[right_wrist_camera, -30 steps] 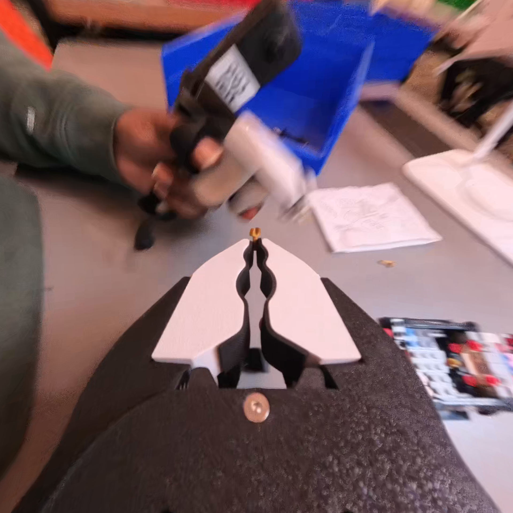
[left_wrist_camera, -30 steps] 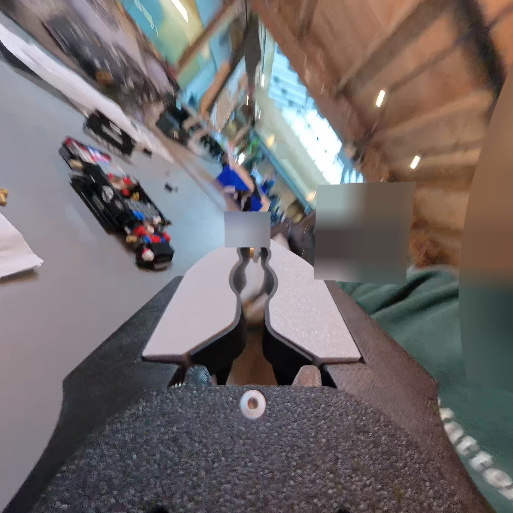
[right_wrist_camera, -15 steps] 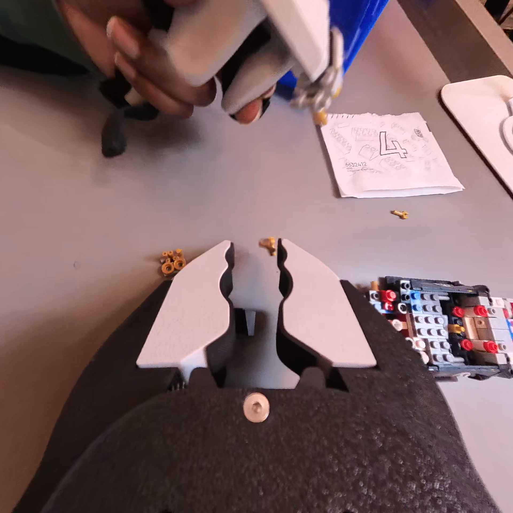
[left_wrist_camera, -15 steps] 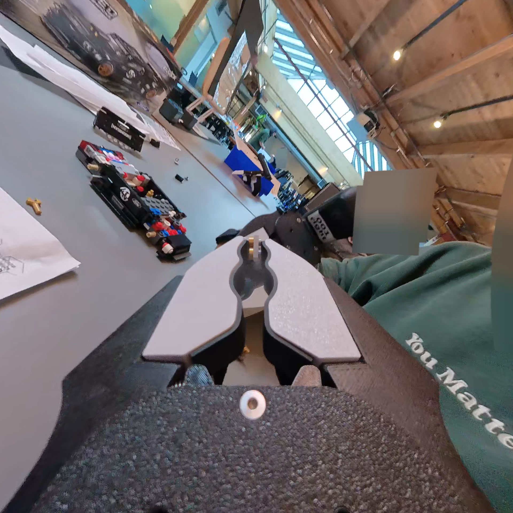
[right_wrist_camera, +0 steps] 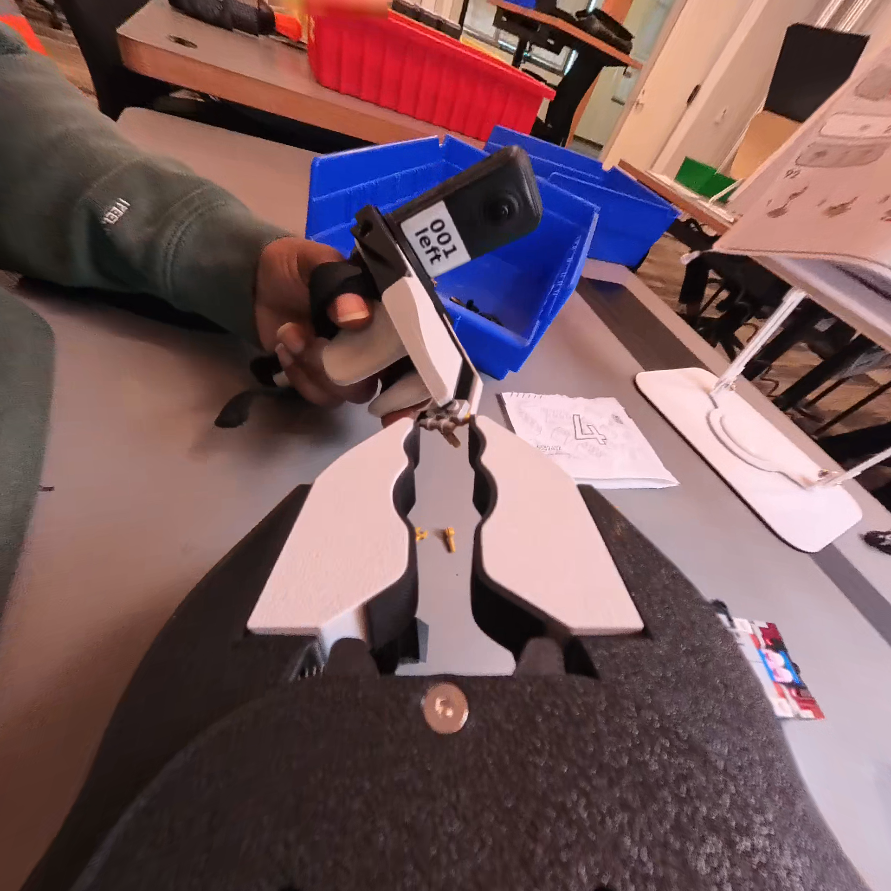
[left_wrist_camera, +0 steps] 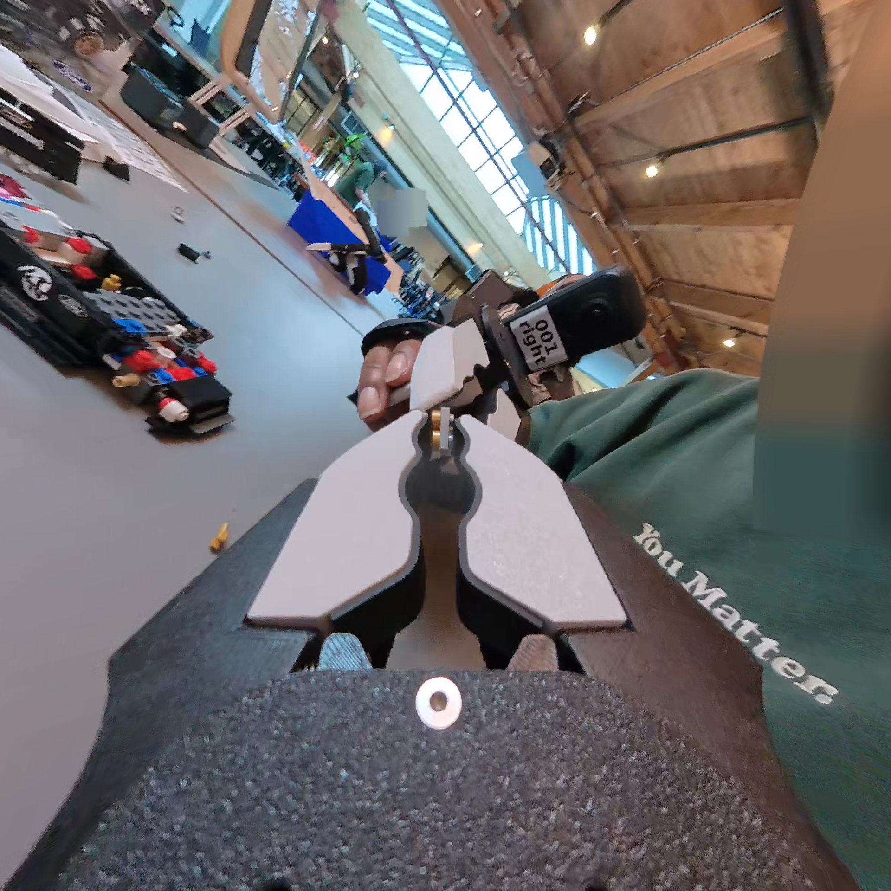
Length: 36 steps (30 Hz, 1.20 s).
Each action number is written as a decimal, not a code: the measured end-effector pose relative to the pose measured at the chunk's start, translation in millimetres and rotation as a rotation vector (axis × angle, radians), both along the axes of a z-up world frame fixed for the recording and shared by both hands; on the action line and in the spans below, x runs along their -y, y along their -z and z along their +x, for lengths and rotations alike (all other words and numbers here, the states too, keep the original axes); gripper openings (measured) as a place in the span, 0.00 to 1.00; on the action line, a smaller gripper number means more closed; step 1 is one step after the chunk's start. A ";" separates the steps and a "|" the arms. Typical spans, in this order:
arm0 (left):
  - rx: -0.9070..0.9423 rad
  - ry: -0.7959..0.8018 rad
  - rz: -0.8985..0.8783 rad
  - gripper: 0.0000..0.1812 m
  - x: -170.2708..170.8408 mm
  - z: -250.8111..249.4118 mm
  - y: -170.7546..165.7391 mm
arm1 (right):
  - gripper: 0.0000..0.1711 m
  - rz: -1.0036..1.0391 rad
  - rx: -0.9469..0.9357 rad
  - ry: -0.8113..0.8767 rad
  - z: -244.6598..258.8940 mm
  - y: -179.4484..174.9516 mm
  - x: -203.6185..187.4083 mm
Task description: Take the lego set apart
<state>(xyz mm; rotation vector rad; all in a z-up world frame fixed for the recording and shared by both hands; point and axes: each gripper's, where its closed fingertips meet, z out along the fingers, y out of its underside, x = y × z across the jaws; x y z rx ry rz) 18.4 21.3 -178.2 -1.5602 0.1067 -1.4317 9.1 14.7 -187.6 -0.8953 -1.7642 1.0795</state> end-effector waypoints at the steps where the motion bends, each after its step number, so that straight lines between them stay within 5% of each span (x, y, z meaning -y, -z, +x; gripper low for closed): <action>1: 0.018 0.006 0.005 0.04 0.5 0.3 -1.9 | 0.11 0.003 -0.008 0.002 0.3 -2.0 0.3; 6: 0.028 -0.037 -0.008 0.11 -4.7 -5.8 -3.4 | 0.09 0.146 -0.103 0.063 0.6 -10.8 -5.2; 16: 0.172 -0.104 -0.180 0.16 -16.4 -5.3 3.9 | 0.09 0.785 -0.215 0.237 -9.5 1.8 -22.3; 21: 0.221 -0.099 -0.206 0.10 -15.4 -7.8 5.4 | 0.09 0.802 -0.234 0.246 -12.7 2.5 -18.0; 27: 0.014 0.035 -0.078 0.09 2.1 4.9 -0.5 | 0.12 0.498 -0.221 0.076 0.1 -7.7 -5.6; 36: -0.140 0.164 -0.124 0.09 13.9 21.8 20.4 | 0.08 0.751 -0.162 -0.044 12.3 15.5 5.8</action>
